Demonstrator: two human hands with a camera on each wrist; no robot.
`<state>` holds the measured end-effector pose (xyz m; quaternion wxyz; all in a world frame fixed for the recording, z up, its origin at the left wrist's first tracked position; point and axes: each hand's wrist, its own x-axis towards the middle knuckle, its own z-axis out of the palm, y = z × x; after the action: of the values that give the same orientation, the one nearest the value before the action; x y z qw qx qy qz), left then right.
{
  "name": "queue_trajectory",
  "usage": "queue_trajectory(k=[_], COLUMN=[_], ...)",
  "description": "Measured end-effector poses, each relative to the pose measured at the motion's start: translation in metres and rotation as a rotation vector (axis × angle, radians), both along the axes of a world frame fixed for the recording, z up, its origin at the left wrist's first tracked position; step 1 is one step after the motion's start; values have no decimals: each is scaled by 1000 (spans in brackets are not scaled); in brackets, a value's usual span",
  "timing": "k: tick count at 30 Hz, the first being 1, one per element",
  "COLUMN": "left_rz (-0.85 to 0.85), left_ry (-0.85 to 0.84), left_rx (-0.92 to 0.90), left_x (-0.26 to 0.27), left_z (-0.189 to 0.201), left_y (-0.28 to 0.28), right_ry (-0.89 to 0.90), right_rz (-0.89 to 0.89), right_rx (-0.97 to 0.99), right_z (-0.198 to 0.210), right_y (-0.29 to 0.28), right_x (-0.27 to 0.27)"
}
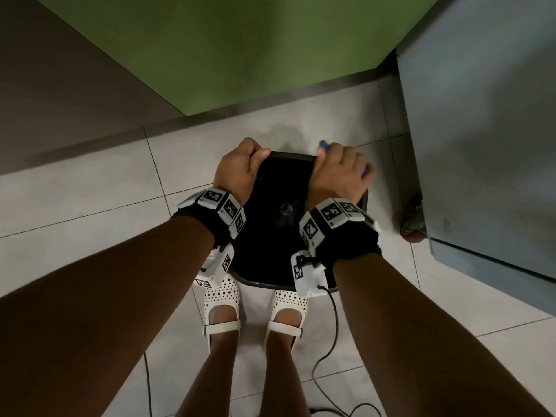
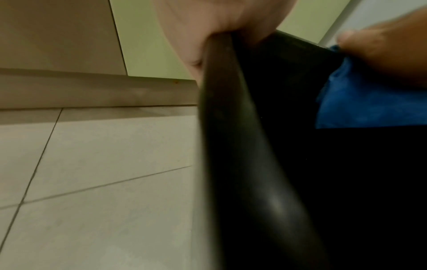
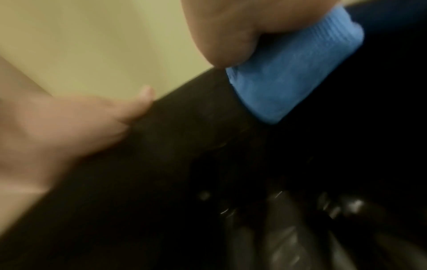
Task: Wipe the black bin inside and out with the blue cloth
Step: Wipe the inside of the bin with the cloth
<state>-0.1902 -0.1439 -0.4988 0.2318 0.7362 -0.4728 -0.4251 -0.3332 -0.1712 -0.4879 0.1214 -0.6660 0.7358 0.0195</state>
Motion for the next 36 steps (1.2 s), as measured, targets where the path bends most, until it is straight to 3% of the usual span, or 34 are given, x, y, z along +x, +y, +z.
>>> queue_trajectory(k=[4, 7, 8, 10, 12, 13, 14, 16, 18, 21, 24, 28, 32, 33, 36], left_rz=[3, 115, 151, 190, 208, 223, 243, 247, 127, -123, -211, -128, -96, -100, -112], left_ry=[13, 30, 27, 13, -6, -19, -31, -45, -64, -91, 1, 115, 167, 160, 78], left_rx=[4, -4, 3, 3, 0, 7, 21, 47, 82, 102, 86, 92, 55, 42, 69], left_x=[1, -4, -5, -6, -8, -9, -10, -8, -2, 0, -8, -11, -12, -12, -13], left_z=[0, 0, 0, -2, -2, -2, -3, -4, 1, 9, 10, 8, 9, 8, 8], left_y=[1, 8, 11, 16, 22, 26, 30, 40, 47, 38, 20, 18, 22, 22, 22], right_ry=[-14, -63, -60, -104, -11, 9, -5, -93, -146, -151, -146, -208, -109, -81, -88], right_rz=[272, 334, 307, 33, -270, -302, -297, -186, -31, 169, 289, 237, 276, 237, -12], right_rx=[-5, -36, -13, 56, -197, -244, -285, -78, 77, 62, -56, -20, -88, -84, 167], right_z=[-6, -9, -10, -15, -17, -15, -12, -9, -5, -8, -11, -8, -11, -9, 2], right_y=[10, 9, 8, 7, 4, 1, -1, -8, -15, -16, -3, 3, 5, 6, 12], right_x=[26, 30, 23, 3, -8, -8, -7, -8, -10, 2, 26, 35, 28, 24, 1])
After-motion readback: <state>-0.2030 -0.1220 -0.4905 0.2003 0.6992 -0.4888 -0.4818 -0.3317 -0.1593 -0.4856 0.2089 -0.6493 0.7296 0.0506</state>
